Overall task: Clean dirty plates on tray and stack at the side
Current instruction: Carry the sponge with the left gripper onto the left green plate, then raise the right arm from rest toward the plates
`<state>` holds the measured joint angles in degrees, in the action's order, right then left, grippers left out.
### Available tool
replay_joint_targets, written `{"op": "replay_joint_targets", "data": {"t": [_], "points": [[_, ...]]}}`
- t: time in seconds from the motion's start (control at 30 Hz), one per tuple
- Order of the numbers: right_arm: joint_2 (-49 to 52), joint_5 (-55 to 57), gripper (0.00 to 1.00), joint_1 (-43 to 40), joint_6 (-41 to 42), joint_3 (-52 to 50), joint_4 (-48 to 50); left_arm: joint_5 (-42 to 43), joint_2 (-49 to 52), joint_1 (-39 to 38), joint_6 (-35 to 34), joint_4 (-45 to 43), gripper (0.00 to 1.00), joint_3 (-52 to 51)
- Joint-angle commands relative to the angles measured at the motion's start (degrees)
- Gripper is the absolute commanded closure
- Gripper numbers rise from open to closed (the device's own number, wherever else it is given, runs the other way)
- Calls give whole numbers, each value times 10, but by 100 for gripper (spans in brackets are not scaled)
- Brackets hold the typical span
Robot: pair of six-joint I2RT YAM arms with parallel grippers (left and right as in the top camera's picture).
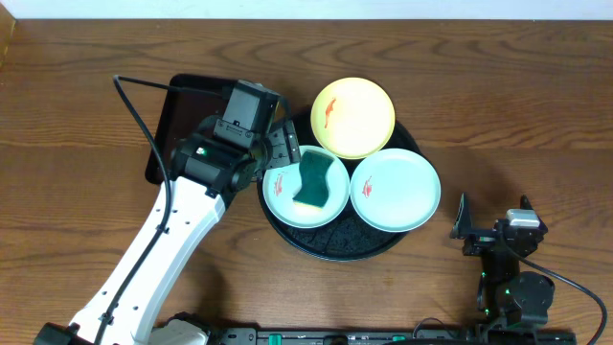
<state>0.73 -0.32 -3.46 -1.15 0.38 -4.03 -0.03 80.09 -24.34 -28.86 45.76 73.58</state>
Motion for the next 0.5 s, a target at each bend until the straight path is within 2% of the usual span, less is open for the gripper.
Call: {"op": "replay_joint_targets", "data": {"t": [0.0,0.1,0.3,0.37,0.4,0.47], "points": [[-2,3,1,5,-9,-1,-2,-7,4,5,34,7,19,-1],[-2,-21,1,6,9,-1,39,-7,4,5,34,7,19,-1],[-2,-230,0,6,161,-1,103,-7,4,5,34,7,18,-1],[-2,-261,1,6,216,-1,153,-7,4,5,34,7,18,-1],[-2,-265,1,6,250,-1,217,-7,4,5,34,7,18,-1],[-2,-261,1,5,251,-1,298,-7,4,5,34,7,18,-1]]}}
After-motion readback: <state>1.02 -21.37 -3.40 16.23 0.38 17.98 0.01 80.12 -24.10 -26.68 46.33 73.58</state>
